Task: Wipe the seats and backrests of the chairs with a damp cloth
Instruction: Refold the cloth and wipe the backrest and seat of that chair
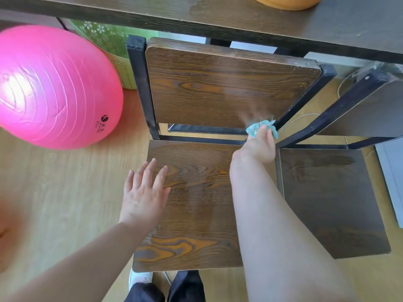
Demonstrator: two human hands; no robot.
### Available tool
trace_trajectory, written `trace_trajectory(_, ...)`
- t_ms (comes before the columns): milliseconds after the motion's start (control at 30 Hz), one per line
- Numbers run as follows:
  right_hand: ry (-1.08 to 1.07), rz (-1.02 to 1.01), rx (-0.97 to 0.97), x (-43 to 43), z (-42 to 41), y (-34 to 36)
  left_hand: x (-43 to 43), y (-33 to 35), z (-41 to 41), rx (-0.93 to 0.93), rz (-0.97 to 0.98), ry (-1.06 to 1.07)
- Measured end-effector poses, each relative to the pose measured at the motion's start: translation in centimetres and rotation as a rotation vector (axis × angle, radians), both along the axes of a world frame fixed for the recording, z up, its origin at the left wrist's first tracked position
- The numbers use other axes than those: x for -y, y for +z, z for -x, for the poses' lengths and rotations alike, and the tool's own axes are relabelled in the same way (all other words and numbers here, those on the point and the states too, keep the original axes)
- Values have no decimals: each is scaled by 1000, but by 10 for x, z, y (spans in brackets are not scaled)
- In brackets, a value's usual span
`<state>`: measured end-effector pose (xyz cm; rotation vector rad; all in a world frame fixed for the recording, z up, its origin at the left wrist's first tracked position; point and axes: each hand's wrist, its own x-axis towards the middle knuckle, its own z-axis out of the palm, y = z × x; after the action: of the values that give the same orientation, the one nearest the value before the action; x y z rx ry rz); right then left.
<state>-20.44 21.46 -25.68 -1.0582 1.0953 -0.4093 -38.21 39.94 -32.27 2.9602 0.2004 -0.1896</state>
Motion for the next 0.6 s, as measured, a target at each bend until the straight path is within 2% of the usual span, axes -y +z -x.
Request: trace_trajectory(600,157,-261,-59,-139,42,3,-53,-1,44,20,-27,118)
